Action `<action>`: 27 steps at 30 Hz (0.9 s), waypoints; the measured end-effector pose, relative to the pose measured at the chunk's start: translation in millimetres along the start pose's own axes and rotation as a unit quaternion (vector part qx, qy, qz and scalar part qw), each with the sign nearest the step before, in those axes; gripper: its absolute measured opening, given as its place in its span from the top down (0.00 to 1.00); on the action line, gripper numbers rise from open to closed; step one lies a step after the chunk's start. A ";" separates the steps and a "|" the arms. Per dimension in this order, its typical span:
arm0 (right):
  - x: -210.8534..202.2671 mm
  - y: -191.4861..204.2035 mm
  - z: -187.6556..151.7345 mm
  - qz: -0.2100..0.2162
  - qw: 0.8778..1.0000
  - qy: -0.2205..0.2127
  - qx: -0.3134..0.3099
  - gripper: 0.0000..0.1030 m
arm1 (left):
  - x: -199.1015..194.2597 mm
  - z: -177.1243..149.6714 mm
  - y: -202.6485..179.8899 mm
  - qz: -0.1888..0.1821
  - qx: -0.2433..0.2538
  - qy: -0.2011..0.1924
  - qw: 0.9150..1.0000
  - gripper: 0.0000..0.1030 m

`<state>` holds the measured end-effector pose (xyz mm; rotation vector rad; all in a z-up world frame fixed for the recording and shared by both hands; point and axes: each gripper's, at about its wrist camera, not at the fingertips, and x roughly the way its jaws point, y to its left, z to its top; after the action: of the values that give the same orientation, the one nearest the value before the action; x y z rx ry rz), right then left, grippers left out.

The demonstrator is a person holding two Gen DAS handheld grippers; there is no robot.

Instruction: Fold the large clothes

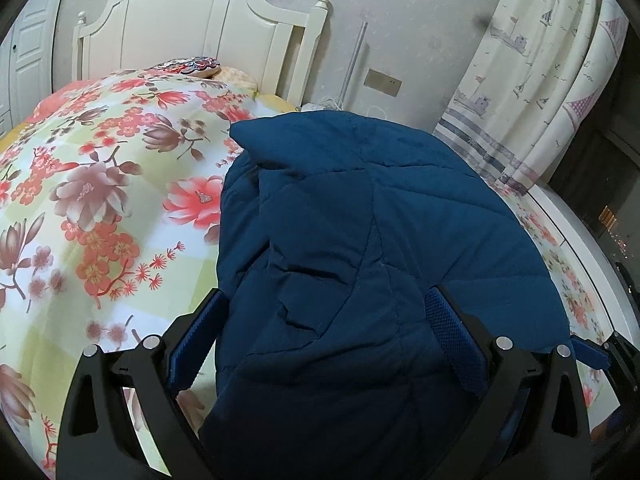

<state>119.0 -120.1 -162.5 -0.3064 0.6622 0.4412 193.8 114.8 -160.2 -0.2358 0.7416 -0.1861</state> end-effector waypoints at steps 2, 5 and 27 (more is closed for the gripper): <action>0.0 -2.8 -0.2 0.006 1.000 0.003 0.006 0.28 | -0.4 -0.3 -0.5 0.000 0.001 0.000 1.000 0.04; 1.2 -2.7 -1.7 0.007 1.000 0.004 0.007 0.28 | -0.5 -1.3 -0.8 -0.001 0.000 0.000 1.000 0.04; 57.3 -116.0 -7.0 0.239 0.920 0.059 0.304 0.02 | 17.5 -14.2 79.4 -0.248 -0.176 0.183 0.935 0.04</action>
<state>211.9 -206.4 -189.5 0.4363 0.9596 0.6587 203.3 184.5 -203.6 -0.7482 1.0767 -0.5899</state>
